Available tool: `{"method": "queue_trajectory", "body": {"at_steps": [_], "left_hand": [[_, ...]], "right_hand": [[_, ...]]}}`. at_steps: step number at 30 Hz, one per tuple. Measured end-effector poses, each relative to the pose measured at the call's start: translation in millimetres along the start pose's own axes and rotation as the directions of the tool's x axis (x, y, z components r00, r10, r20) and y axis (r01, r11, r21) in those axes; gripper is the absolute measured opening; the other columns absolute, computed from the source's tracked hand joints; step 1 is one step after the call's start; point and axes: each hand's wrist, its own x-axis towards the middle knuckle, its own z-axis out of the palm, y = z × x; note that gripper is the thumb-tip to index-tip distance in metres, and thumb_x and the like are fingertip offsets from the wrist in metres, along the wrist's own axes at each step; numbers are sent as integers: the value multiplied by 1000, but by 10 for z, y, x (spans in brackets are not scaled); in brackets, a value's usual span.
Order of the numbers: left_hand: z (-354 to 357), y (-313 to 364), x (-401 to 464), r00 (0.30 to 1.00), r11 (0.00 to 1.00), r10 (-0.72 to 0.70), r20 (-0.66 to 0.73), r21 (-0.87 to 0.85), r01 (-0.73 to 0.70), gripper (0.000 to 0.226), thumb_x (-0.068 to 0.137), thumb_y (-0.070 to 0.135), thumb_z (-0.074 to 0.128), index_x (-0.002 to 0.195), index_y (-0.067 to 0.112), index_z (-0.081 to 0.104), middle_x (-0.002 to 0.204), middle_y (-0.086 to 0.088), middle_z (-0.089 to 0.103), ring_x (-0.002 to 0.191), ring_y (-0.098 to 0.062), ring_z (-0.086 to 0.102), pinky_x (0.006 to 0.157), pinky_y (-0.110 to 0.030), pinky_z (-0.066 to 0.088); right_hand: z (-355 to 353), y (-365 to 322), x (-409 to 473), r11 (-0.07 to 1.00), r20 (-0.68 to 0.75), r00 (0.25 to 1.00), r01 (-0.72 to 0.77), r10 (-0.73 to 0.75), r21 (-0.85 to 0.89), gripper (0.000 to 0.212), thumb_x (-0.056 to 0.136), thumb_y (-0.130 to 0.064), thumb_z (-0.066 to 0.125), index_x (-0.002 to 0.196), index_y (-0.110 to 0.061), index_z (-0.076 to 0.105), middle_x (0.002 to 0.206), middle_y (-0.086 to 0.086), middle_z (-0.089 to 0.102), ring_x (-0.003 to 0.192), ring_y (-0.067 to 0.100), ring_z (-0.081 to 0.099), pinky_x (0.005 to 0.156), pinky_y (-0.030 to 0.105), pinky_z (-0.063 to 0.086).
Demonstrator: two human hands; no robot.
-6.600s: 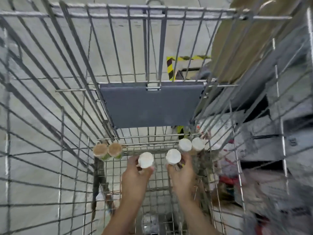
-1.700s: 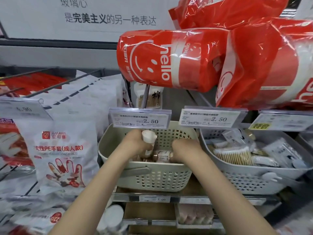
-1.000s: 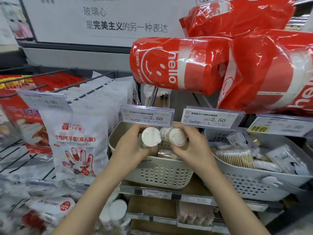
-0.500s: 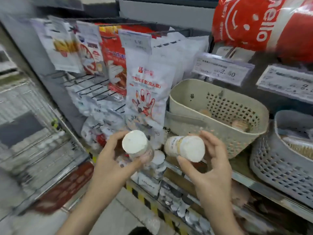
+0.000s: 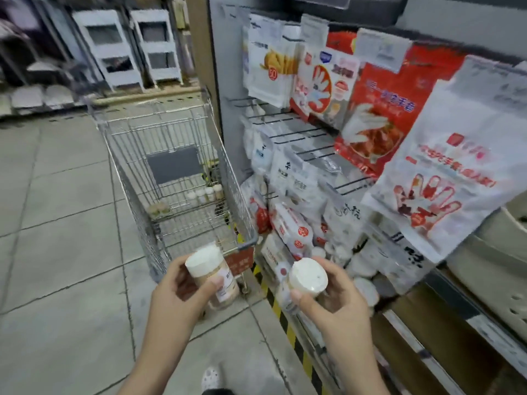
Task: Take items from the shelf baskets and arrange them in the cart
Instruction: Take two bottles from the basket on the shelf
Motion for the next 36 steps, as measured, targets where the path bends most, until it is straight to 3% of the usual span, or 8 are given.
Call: {"method": "queue_trajectory", "body": {"at_steps": [3, 7, 14, 18, 22, 26, 30, 36], "left_hand": [[-365, -57, 326, 997, 999, -33, -66, 10, 34, 33, 74, 15, 74, 104, 22, 64, 96, 8, 73, 88, -9, 68, 70, -19, 53], [-853, -135, 807, 991, 996, -52, -127, 65, 60, 48, 57, 37, 75, 103, 26, 63, 99, 5, 71, 91, -12, 66, 76, -27, 48], [-1375, -400, 1592, 973, 990, -100, -207, 80, 119, 41, 68, 12, 79, 102, 25, 63, 97, 5, 72, 89, -8, 67, 67, -15, 51], [-1376, -615, 2029, 964, 982, -153, -219, 79, 174, 45, 68, 1, 80, 100, 28, 63, 94, 11, 72, 86, -2, 66, 65, -9, 49], [-1342, -796, 2540, 947, 961, -230, -226, 100, 257, 46, 66, 12, 83, 102, 31, 61, 98, 12, 70, 91, -2, 65, 76, -26, 51], [-1319, -931, 3146, 923, 939, -287, -256, 114, 324, 47, 66, 15, 84, 102, 32, 60, 99, 12, 70, 89, 3, 63, 74, -17, 48], [-1318, -1136, 3825, 892, 900, -353, -280, 158, 406, 51, 69, 18, 83, 111, 29, 57, 106, 12, 66, 99, -4, 60, 86, -30, 47], [-1195, -1723, 4697, 841, 844, -428, -331, 186, 503, 52, 72, 18, 81, 110, 32, 49, 100, 23, 57, 95, 4, 53, 86, -29, 43]], "right_hand": [[523, 128, 310, 1000, 70, 998, 0, -1, 14, 41, 66, -8, 84, 99, -27, 69, 102, -8, 71, 93, 8, 67, 75, 15, 52], [1172, 337, 685, 999, 157, 987, -44, 42, 10, 50, 60, -25, 88, 103, -38, 67, 106, -6, 70, 97, 10, 67, 77, 18, 53], [1810, 662, 1291, 988, 184, 971, -151, 151, -13, 54, 60, -23, 84, 104, -47, 66, 107, -12, 70, 98, 6, 67, 80, 18, 52], [1967, 825, 1757, 979, 179, 964, -185, 198, -86, 47, 69, -7, 84, 106, -32, 67, 105, -7, 71, 97, 11, 67, 79, 21, 54], [2227, 1013, 2350, 970, 171, 958, -208, 229, -128, 51, 69, -6, 83, 106, -36, 66, 106, -13, 69, 96, 4, 66, 74, 16, 53], [2546, 1192, 3059, 959, 178, 951, -221, 252, -179, 48, 68, -4, 82, 99, -37, 67, 101, -19, 69, 92, 0, 65, 74, 13, 51], [2822, 1414, 3751, 931, 204, 925, -270, 321, -244, 49, 71, -6, 82, 100, -41, 63, 101, -27, 66, 92, -7, 62, 74, 12, 51], [3107, 2085, 4582, 874, 169, 878, -390, 448, -290, 50, 73, -3, 79, 105, -38, 63, 105, -19, 66, 92, -9, 61, 78, 14, 52]]}}
